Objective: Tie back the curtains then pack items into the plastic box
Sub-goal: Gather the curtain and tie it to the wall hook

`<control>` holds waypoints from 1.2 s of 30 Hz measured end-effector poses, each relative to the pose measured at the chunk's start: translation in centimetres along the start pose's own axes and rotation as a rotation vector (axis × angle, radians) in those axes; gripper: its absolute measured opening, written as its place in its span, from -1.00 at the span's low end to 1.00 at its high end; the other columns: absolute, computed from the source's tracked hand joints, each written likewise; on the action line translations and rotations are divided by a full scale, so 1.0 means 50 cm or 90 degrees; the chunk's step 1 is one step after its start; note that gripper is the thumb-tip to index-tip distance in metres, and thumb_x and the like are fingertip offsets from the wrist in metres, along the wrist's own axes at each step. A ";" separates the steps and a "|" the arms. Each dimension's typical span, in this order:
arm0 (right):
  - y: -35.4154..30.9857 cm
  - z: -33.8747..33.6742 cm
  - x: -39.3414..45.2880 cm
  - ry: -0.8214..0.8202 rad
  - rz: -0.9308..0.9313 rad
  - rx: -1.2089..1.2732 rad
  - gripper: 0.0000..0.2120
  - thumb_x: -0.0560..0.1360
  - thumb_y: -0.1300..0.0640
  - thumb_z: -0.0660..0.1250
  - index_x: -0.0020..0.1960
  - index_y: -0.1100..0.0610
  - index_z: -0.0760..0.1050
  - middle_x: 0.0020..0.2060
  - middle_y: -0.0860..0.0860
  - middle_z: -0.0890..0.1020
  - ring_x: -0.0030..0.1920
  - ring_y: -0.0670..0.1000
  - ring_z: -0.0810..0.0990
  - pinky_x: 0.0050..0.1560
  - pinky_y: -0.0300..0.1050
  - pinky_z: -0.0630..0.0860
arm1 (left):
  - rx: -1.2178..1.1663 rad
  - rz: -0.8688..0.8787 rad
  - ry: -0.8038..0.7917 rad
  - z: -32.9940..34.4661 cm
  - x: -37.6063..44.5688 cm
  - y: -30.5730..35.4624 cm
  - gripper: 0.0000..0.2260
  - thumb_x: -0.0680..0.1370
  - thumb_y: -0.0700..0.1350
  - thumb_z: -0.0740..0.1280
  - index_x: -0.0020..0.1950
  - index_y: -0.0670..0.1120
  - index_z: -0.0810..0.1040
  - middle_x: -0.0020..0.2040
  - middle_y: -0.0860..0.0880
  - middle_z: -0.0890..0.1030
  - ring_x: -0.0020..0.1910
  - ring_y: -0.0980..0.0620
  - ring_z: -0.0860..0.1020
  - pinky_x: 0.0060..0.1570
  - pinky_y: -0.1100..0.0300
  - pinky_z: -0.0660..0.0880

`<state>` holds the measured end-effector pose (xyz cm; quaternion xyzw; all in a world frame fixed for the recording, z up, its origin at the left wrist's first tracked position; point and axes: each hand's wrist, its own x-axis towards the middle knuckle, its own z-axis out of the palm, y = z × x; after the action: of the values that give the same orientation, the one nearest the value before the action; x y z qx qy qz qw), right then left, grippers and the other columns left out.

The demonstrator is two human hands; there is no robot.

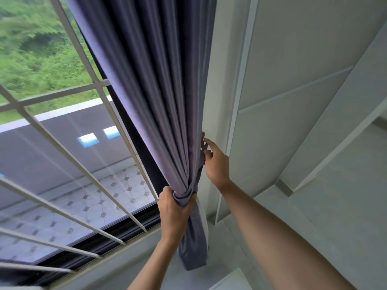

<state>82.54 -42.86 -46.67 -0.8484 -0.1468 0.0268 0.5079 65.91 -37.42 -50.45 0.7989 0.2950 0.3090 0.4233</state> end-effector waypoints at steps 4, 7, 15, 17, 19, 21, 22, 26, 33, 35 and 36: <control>0.008 0.004 0.005 0.019 -0.010 -0.069 -0.69 0.61 0.16 0.16 0.33 0.03 0.47 -0.36 -0.01 0.47 -0.28 0.06 0.43 -0.19 -0.24 0.32 | 0.003 -0.004 -0.004 0.005 0.001 -0.007 -0.63 0.35 0.00 0.53 -0.07 -0.05 0.38 -0.14 0.01 0.46 -0.14 -0.02 0.45 -0.16 0.07 0.46; 0.009 0.001 0.008 0.025 -0.035 -0.106 -0.81 0.59 0.17 0.17 0.12 0.08 0.53 -0.45 -0.08 0.43 -0.34 0.07 0.43 -0.26 -0.19 0.32 | -0.006 -0.003 -0.005 0.005 0.000 -0.007 -0.63 0.35 0.00 0.53 -0.06 -0.02 0.38 -0.12 0.02 0.47 -0.12 -0.02 0.46 -0.16 0.12 0.46; 0.010 -0.013 0.027 -0.064 0.051 -0.106 -0.72 0.59 0.10 0.21 0.25 0.03 0.56 -0.03 0.10 0.68 -0.02 0.14 0.63 -0.06 -0.11 0.54 | -0.007 0.003 -0.003 0.007 0.003 -0.005 -0.62 0.35 0.02 0.53 -0.08 0.06 0.33 -0.15 0.08 0.44 -0.13 -0.01 0.45 -0.13 0.01 0.47; 0.011 -0.015 0.034 -0.098 0.062 -0.118 -0.71 0.59 0.09 0.21 0.27 0.04 0.55 -0.04 0.11 0.67 -0.03 0.15 0.64 0.00 -0.04 0.57 | 0.002 0.000 0.003 0.007 0.006 -0.007 -0.62 0.34 0.03 0.53 -0.12 0.04 0.33 -0.18 0.09 0.43 -0.16 -0.01 0.44 -0.17 0.04 0.45; 0.015 -0.014 0.041 -0.134 0.073 -0.124 -0.73 0.60 0.08 0.19 0.23 0.08 0.56 -0.16 0.13 0.67 -0.18 0.14 0.64 -0.05 0.01 0.61 | 0.011 0.001 0.016 0.009 0.003 -0.006 -0.60 0.33 0.01 0.54 -0.13 0.03 0.31 -0.19 0.09 0.41 -0.18 0.00 0.42 -0.20 0.13 0.40; 0.021 -0.013 0.041 -0.172 0.106 -0.100 -0.74 0.62 0.05 0.15 0.19 0.10 0.54 -0.21 0.12 0.64 -0.32 0.08 0.60 -0.11 -0.01 0.60 | 0.005 -0.006 0.020 0.009 0.000 -0.004 -0.60 0.33 -0.01 0.55 -0.11 0.02 0.32 -0.17 0.08 0.41 -0.17 0.01 0.41 -0.19 0.23 0.34; 0.032 -0.009 0.036 -0.183 0.133 -0.078 -0.73 0.62 0.04 0.13 0.20 0.09 0.51 -0.18 0.12 0.64 -0.29 0.09 0.60 -0.08 0.01 0.59 | -0.002 -0.012 0.014 0.007 -0.001 -0.005 -0.60 0.33 -0.02 0.56 -0.09 0.03 0.33 -0.15 0.10 0.41 -0.16 0.03 0.41 -0.18 0.27 0.33; 0.078 0.001 -0.062 -0.155 0.210 0.034 -0.69 0.57 0.16 0.05 0.22 0.10 0.46 -0.11 0.06 0.61 -0.10 0.07 0.57 0.06 0.09 0.51 | -0.026 -0.039 -0.089 -0.019 0.005 -0.039 -0.48 0.33 -0.06 0.57 0.16 0.00 0.37 0.03 0.12 0.44 0.01 0.12 0.45 -0.01 0.35 0.38; 0.108 0.014 -0.203 -0.311 0.104 -0.054 -0.81 0.48 0.09 0.39 0.09 0.04 0.56 0.00 -0.10 0.63 0.03 -0.09 0.57 0.06 -0.24 0.44 | 0.116 -0.065 -0.261 -0.052 0.007 -0.122 -0.58 0.47 -0.09 0.43 0.30 -0.03 0.45 0.15 0.08 0.54 0.13 0.06 0.51 0.06 0.18 0.46; 0.102 0.021 -0.196 -0.288 0.061 -0.073 -0.79 0.49 0.02 0.39 0.11 0.05 0.55 0.05 -0.11 0.59 0.03 -0.13 0.52 0.02 -0.25 0.38 | 0.125 -0.049 -0.240 -0.046 0.024 -0.113 -0.69 0.48 -0.11 0.41 0.19 -0.01 0.48 0.02 0.09 0.53 -0.02 0.06 0.54 -0.08 0.20 0.48; 0.098 0.024 -0.194 -0.287 0.044 -0.068 -0.78 0.50 0.01 0.38 0.11 0.04 0.52 0.06 -0.11 0.59 0.03 -0.12 0.51 0.01 -0.22 0.38 | 0.141 -0.040 -0.235 -0.043 0.032 -0.108 -0.74 0.47 -0.10 0.41 0.13 -0.01 0.49 -0.04 0.09 0.52 -0.09 0.06 0.54 -0.14 0.21 0.47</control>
<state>74.11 -46.69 -52.50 -0.8510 -0.2287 0.2253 0.4156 64.21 -32.65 -53.71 0.8740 0.2696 0.1092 0.3891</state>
